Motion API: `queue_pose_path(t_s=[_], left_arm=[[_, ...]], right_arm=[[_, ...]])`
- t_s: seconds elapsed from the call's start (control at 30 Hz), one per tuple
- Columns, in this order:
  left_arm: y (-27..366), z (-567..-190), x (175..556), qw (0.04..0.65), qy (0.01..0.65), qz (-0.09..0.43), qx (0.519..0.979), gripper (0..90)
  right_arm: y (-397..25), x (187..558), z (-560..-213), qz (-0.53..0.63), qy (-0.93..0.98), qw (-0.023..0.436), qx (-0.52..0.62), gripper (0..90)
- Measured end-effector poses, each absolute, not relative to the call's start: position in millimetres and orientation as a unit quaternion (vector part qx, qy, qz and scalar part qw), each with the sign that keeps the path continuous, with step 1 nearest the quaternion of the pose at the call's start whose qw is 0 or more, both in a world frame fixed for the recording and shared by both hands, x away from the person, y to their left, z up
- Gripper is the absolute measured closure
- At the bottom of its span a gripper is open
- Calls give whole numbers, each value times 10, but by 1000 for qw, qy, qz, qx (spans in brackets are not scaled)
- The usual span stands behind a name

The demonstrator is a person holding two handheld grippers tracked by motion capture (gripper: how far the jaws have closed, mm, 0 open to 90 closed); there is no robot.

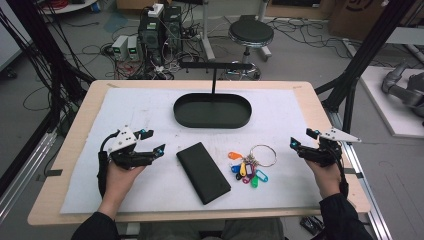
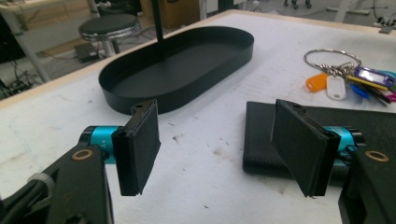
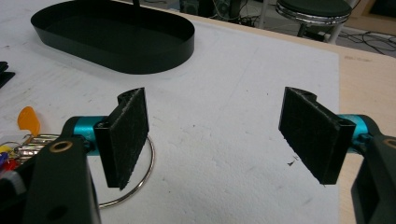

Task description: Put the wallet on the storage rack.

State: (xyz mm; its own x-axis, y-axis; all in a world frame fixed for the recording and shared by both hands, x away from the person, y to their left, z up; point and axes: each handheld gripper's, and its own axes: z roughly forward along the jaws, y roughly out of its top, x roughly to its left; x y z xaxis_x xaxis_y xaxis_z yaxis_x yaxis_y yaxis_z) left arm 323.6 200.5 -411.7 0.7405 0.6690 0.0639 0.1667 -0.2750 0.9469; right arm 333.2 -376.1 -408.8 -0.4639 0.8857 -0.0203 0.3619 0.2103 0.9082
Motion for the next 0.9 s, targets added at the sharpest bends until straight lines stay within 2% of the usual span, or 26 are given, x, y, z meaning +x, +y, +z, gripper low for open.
queue_pose_path(t_s=[0.3, 0.7, 0.9], left_arm=[[1859, -4237, 3305, 500, 250, 189, 807, 415], [1688, -4437, 3515, 469, 225, 119, 846, 459], [1629, -4458, 3587, 461, 213, 106, 855, 474]], right_arm=[[-3731, 3335, -4092, 454, 727, 286, 428, 247], [-3719, 3329, -4091, 457, 729, 281, 425, 247], [-3723, 3323, -4091, 457, 730, 280, 425, 247]])
